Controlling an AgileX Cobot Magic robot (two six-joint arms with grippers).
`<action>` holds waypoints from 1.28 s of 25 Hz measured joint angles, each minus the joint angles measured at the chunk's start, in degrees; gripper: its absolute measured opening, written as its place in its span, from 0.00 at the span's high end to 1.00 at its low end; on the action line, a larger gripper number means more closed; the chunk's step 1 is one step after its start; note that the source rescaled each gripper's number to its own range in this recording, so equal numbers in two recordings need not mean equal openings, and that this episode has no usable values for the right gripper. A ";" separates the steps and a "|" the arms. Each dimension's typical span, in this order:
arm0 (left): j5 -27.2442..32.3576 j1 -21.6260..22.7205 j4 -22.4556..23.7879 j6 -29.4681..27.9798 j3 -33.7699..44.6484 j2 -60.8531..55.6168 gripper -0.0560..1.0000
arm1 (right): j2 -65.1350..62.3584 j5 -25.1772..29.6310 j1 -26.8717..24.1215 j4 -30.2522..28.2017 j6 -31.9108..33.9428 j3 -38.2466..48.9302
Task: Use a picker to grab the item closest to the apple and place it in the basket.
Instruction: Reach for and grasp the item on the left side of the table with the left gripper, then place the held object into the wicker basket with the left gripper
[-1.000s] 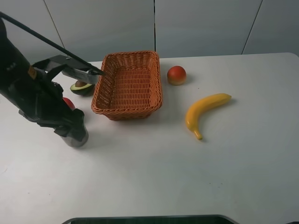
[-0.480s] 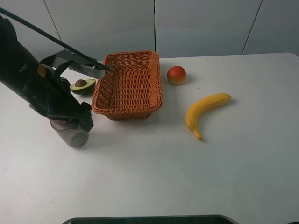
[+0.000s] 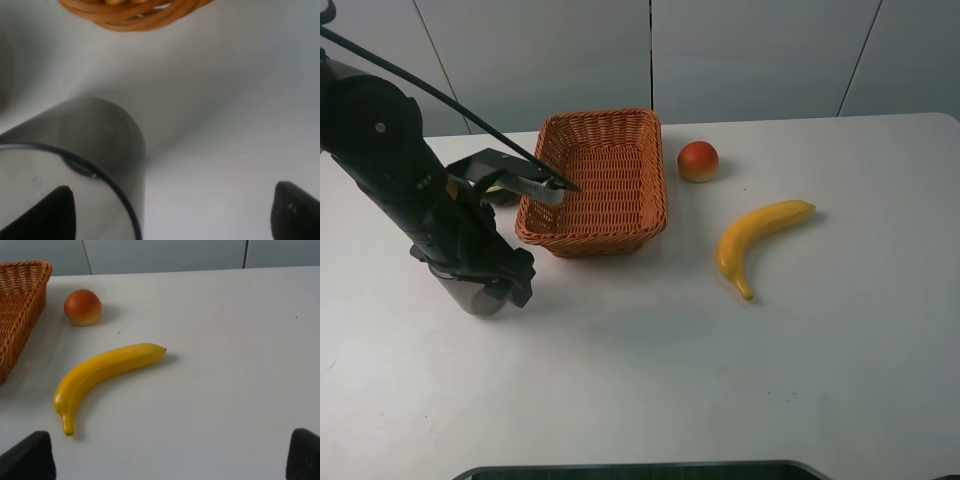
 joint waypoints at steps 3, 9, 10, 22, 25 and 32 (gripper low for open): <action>-1.74 0.00 -0.09 0.00 0.34 1.74 0.00 | 0.00 0.00 0.00 0.00 0.00 0.00; -2.78 0.00 -0.46 0.00 0.55 2.91 0.02 | 0.00 0.00 0.00 0.00 0.00 0.00; -2.92 0.00 -0.09 0.00 0.55 2.91 0.07 | 0.00 0.00 0.00 0.00 0.00 0.00; -2.65 0.00 -0.46 0.00 0.55 2.91 0.94 | 0.00 0.00 0.00 0.00 0.00 0.00; -2.53 0.00 -0.46 0.00 0.55 2.91 0.94 | 0.00 0.00 0.00 0.00 0.00 0.00; -2.53 0.00 0.03 0.00 0.55 2.91 0.94 | 0.00 0.00 0.00 0.00 0.00 0.00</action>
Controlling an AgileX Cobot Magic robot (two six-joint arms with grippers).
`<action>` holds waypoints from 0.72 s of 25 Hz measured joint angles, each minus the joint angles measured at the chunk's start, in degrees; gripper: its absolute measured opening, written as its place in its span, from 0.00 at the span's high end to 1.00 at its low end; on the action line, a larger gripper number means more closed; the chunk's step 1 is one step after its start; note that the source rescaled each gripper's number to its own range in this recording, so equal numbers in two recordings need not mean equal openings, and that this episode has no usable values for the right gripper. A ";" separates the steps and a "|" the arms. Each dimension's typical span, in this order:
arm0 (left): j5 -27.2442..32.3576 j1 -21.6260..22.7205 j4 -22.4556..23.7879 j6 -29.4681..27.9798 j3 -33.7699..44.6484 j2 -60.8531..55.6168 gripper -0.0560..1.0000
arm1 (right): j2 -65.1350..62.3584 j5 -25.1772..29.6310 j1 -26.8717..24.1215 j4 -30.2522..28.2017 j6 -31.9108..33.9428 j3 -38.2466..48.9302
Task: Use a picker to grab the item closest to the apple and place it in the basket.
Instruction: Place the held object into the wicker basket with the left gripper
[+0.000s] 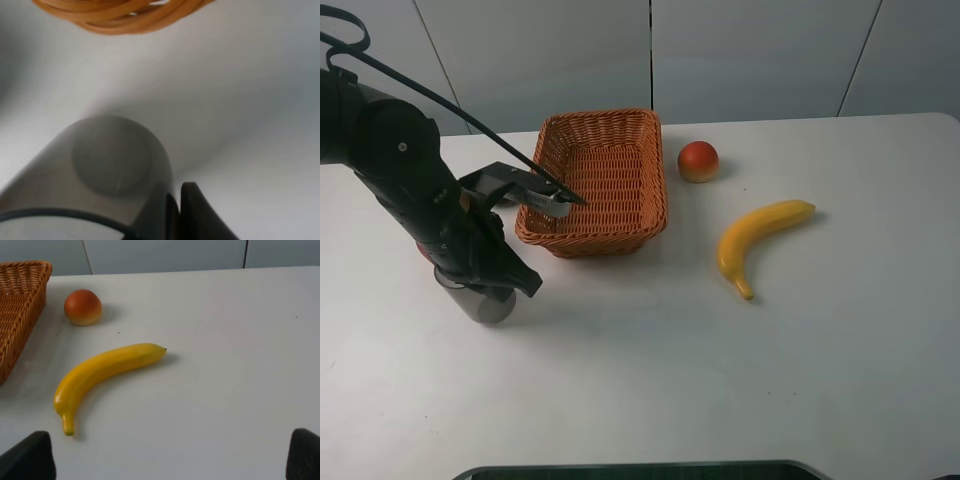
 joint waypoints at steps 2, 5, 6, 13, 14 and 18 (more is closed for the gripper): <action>0.00 0.00 0.00 0.00 0.00 0.00 0.94 | 0.00 0.00 0.00 0.00 0.00 0.00; 0.00 0.00 0.00 0.00 0.00 0.00 0.94 | 0.00 0.00 0.00 0.00 0.00 0.00; 0.00 0.00 0.00 0.00 0.00 0.00 0.94 | 0.00 0.00 0.00 0.00 0.00 0.00; 5.24 0.00 0.23 0.00 -0.62 0.00 0.94 | 0.00 0.00 0.00 0.00 0.00 0.00; 7.10 0.00 0.23 0.00 -0.65 -0.22 0.94 | 0.00 0.00 0.00 0.00 0.00 0.00; 12.14 0.00 0.23 0.00 -0.65 -3.48 0.94 | 0.00 0.00 0.00 0.00 0.00 0.00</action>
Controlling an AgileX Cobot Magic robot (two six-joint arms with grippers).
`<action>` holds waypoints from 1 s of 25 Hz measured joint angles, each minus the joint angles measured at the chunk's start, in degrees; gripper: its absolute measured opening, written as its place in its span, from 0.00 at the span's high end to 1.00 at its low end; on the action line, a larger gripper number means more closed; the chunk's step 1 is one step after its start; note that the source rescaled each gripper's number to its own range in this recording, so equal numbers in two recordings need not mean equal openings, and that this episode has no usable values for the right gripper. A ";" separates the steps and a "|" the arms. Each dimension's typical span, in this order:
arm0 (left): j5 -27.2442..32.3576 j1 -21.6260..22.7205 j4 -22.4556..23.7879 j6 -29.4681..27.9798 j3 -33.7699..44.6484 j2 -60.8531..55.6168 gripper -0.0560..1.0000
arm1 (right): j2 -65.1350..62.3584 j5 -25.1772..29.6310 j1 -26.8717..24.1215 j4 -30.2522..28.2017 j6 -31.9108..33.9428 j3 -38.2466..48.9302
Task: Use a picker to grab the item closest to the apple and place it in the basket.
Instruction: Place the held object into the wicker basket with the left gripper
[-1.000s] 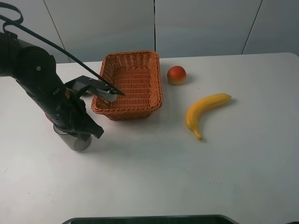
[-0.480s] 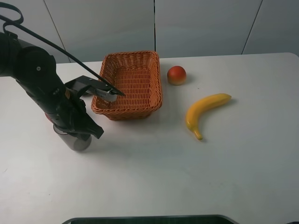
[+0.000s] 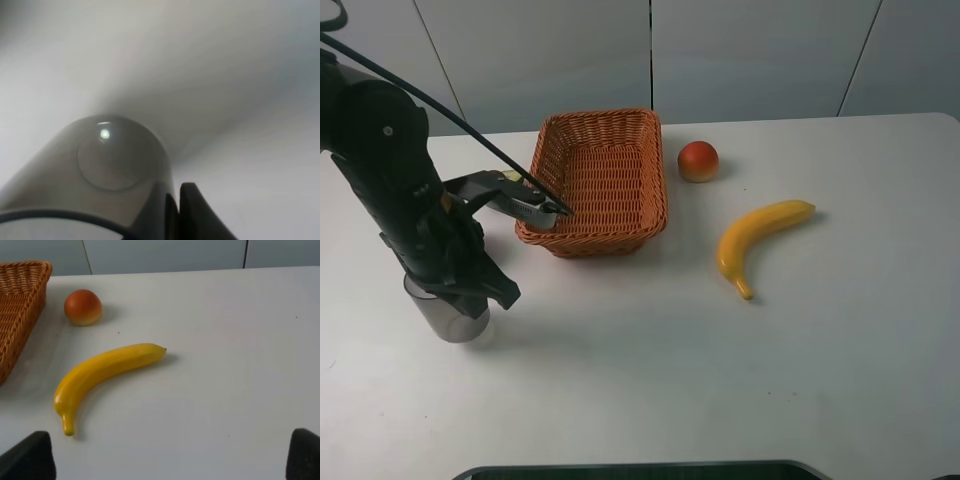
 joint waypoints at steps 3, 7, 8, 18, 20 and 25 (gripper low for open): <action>2.36 0.00 0.00 0.00 -0.23 -4.28 0.94 | 0.00 0.00 0.00 0.00 0.00 0.00; 4.32 0.00 0.00 0.00 -0.57 -10.97 0.94 | 0.00 0.00 0.00 0.00 0.00 0.00; 5.07 0.00 0.00 0.00 -0.84 -12.25 0.95 | 0.00 0.00 0.00 0.00 0.00 0.00; 12.93 0.00 0.00 0.00 -9.73 -16.87 0.95 | 0.00 0.00 0.00 0.00 0.00 0.00; 12.93 0.00 0.00 0.48 -12.22 -16.87 0.95 | 0.00 0.00 0.00 0.00 0.00 0.00; 12.33 0.00 -0.10 2.77 -17.31 -13.98 0.95 | 0.00 0.00 0.00 0.00 0.00 0.00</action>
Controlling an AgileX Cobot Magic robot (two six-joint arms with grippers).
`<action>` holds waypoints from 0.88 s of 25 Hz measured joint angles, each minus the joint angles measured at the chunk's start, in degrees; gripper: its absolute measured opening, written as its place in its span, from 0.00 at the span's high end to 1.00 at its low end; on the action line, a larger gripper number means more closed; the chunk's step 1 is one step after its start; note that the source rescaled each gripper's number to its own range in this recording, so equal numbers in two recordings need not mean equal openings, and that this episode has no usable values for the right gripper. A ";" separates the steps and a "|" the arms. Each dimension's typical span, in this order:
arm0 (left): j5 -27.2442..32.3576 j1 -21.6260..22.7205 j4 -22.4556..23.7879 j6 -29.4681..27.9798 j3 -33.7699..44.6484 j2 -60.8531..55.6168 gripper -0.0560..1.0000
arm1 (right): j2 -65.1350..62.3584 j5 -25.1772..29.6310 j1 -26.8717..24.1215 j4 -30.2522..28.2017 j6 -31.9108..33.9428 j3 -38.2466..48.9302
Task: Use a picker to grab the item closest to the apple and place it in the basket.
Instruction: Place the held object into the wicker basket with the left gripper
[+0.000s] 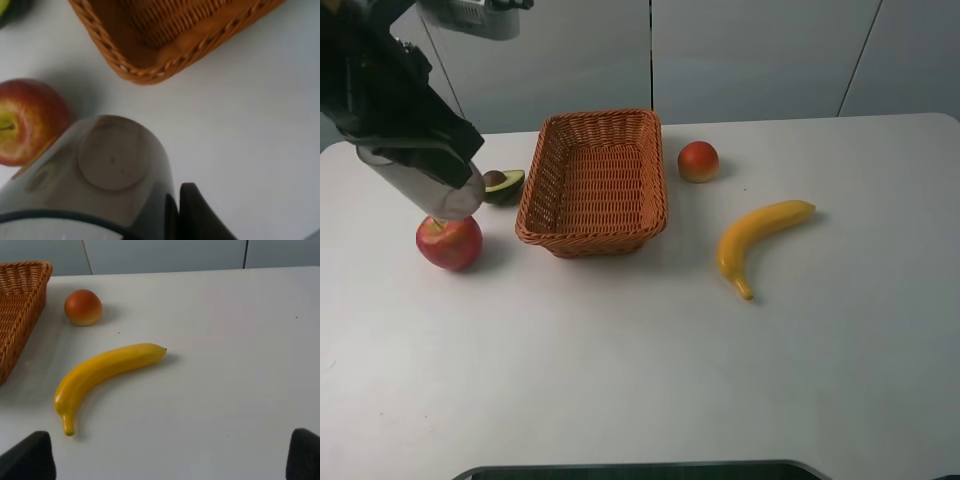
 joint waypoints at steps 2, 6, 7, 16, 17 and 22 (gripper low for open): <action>-0.27 0.00 -0.11 0.73 -2.15 2.87 0.95 | 0.00 0.00 0.00 0.00 0.00 0.00; -1.63 0.00 -0.14 1.61 -6.78 10.35 0.95 | 0.00 0.00 0.00 0.00 0.00 0.00; -2.27 0.00 -0.14 2.04 -8.32 12.41 0.95 | 0.00 0.00 0.00 0.00 0.00 0.00; -2.87 0.00 -0.25 3.89 -24.56 30.14 0.95 | 0.00 0.00 0.00 0.00 0.00 0.00; -2.87 0.00 -0.62 4.19 -25.94 31.91 0.95 | 0.00 0.00 0.00 0.00 0.00 0.00; -3.36 0.00 -0.62 4.81 -31.47 38.13 0.95 | 0.00 0.00 0.00 0.00 0.00 0.00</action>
